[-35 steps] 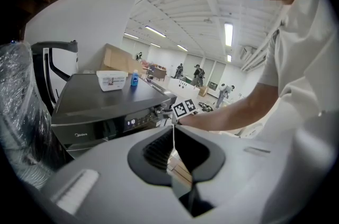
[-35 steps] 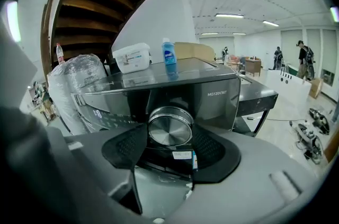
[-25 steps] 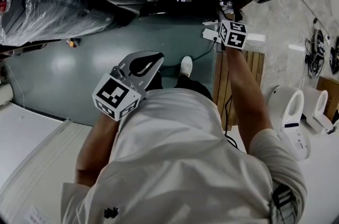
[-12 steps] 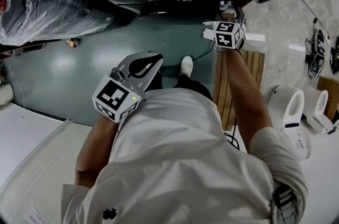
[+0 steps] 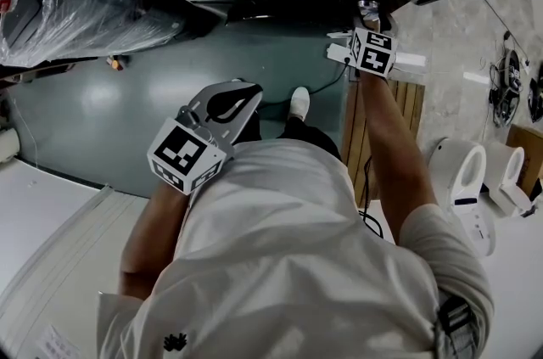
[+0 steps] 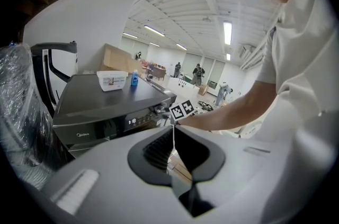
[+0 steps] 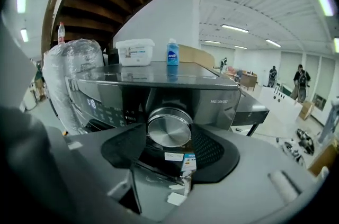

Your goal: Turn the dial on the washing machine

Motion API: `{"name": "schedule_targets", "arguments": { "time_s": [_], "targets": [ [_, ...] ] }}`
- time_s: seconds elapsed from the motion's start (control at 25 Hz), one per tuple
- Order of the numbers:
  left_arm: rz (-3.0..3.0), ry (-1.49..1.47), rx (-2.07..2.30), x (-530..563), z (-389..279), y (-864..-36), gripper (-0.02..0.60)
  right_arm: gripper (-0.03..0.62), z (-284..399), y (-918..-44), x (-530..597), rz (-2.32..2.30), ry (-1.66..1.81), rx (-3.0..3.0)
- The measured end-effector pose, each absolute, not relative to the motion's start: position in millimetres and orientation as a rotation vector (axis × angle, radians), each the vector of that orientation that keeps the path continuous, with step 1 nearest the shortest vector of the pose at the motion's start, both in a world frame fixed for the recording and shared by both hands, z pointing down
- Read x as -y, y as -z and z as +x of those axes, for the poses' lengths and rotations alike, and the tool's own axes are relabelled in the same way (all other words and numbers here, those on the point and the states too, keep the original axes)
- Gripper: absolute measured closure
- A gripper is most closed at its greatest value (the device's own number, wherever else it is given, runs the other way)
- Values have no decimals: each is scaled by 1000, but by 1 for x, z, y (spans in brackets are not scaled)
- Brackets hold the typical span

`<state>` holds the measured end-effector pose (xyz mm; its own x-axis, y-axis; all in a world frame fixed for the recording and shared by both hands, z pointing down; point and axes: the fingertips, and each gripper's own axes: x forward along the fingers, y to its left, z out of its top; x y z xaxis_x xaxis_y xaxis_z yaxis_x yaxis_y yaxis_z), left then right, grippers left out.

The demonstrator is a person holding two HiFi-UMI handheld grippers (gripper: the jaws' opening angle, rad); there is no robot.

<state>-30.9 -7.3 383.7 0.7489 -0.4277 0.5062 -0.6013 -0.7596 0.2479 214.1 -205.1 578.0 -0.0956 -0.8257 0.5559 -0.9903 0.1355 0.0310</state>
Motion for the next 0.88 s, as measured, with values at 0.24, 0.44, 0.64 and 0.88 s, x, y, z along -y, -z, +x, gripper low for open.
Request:
{"name": "schedule_targets", "arguments": {
  "time_s": [0.24, 0.44, 0.64, 0.88],
  "targets": [
    [2551, -595, 781, 10, -29, -383, 522, 330, 218, -577, 204, 1830, -681, 2040],
    [2551, -597, 775, 11, -27, -384, 523, 330, 217, -577, 205, 1798, -618, 2040],
    [2554, -600, 770, 11, -26, -385, 522, 329, 214, -571, 202, 1706, -404, 2017],
    [2560, -603, 754, 13, -22, -386, 522, 329, 206, -585, 201, 1586, -191, 1927]
  ]
}}
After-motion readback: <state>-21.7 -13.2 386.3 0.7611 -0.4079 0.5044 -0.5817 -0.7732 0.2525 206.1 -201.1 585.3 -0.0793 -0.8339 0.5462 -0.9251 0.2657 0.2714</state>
